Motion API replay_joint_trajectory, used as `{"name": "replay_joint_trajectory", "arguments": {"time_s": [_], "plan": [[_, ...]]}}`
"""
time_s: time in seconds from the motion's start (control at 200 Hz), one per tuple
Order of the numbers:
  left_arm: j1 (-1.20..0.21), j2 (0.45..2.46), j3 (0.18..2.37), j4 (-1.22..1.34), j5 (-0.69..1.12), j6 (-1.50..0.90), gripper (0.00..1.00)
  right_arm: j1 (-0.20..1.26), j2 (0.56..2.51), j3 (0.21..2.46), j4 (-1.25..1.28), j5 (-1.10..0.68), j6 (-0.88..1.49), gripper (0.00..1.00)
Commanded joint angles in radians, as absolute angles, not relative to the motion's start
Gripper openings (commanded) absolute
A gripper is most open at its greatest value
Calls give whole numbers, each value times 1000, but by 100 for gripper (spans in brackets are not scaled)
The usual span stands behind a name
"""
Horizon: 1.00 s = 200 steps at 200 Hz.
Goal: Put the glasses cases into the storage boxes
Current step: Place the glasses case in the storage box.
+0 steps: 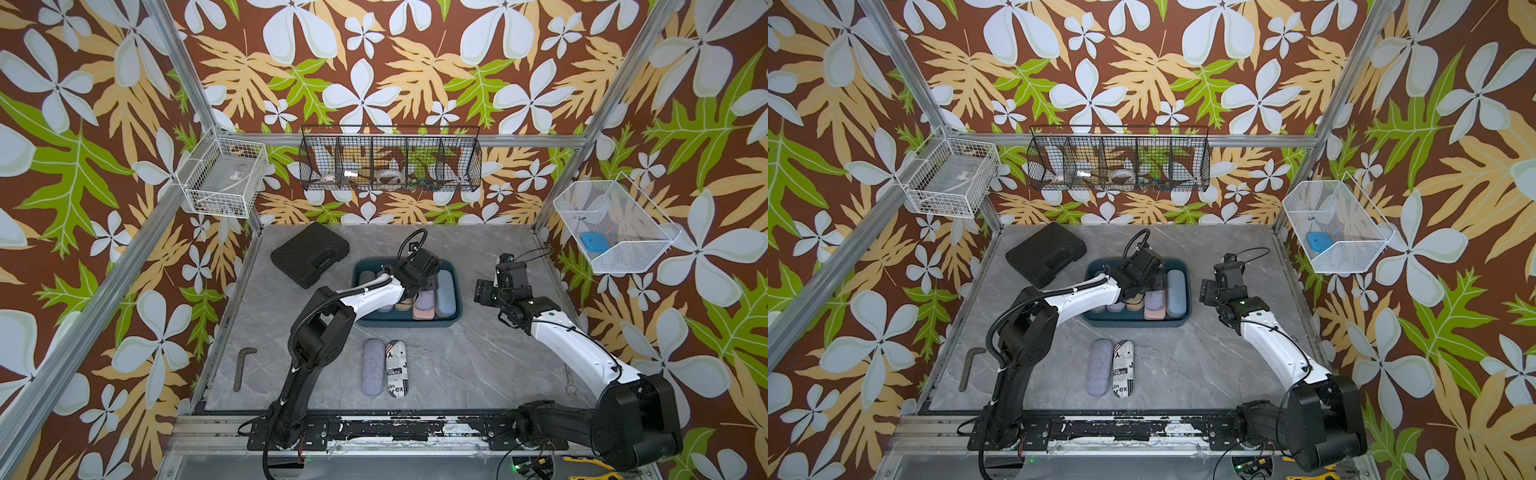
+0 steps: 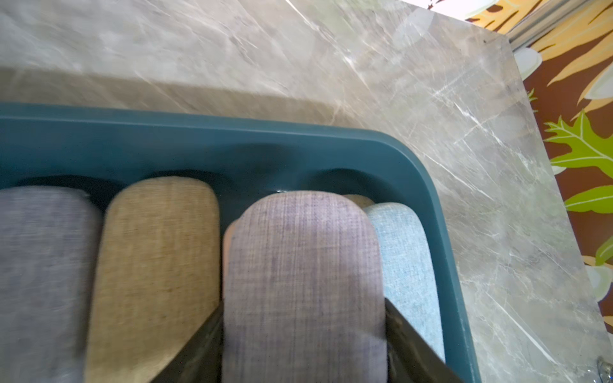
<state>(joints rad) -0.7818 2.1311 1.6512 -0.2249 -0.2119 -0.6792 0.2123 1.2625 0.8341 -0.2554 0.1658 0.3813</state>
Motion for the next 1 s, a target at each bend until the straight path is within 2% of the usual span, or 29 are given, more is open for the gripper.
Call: {"name": "replay_joint_trajectory", "arguments": {"time_s": [0.0,0.47,0.786,0.996], "plan": [[-787,2138,1660,-218,-216,-693,66,212,1258,830,-242,177,376,80],[-793,2151,1632,-195,-186,-730,66,210,1242,818,-245,176,384,80],[-793,2118,1636,-221,-236,-717,79,210,1217,808,-255,181,383,80],[-793,2007,1596,-224,-258,-706,81,210,1212,801,-249,178,391,80]]}}
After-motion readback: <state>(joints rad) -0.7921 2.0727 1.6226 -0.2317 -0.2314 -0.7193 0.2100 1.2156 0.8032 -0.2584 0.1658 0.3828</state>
